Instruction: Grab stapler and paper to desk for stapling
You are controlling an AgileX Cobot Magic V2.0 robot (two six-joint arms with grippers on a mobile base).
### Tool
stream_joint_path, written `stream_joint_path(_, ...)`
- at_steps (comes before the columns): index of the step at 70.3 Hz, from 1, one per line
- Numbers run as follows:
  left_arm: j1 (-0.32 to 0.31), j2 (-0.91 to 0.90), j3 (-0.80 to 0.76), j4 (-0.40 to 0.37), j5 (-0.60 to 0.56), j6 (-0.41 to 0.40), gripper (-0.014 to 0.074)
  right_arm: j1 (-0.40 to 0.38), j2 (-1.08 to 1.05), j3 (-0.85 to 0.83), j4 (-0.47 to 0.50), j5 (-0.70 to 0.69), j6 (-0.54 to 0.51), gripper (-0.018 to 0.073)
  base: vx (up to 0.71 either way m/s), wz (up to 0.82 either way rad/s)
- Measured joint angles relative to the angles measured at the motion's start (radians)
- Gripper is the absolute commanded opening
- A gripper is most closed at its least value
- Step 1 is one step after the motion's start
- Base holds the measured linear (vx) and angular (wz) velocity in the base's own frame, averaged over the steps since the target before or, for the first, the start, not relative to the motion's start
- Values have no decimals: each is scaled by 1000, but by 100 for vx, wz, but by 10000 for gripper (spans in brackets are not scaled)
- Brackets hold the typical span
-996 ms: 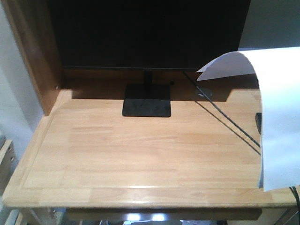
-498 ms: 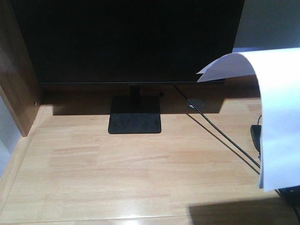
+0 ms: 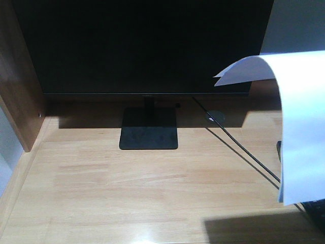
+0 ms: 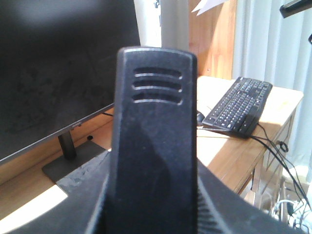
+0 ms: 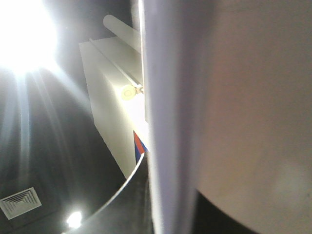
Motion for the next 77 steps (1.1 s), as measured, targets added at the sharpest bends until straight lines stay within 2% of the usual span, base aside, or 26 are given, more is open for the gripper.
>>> stream_joint_path(77, 0, 0, 0, 0, 1, 0, -6, 0, 0, 0, -2, 1, 0, -6, 0, 0)
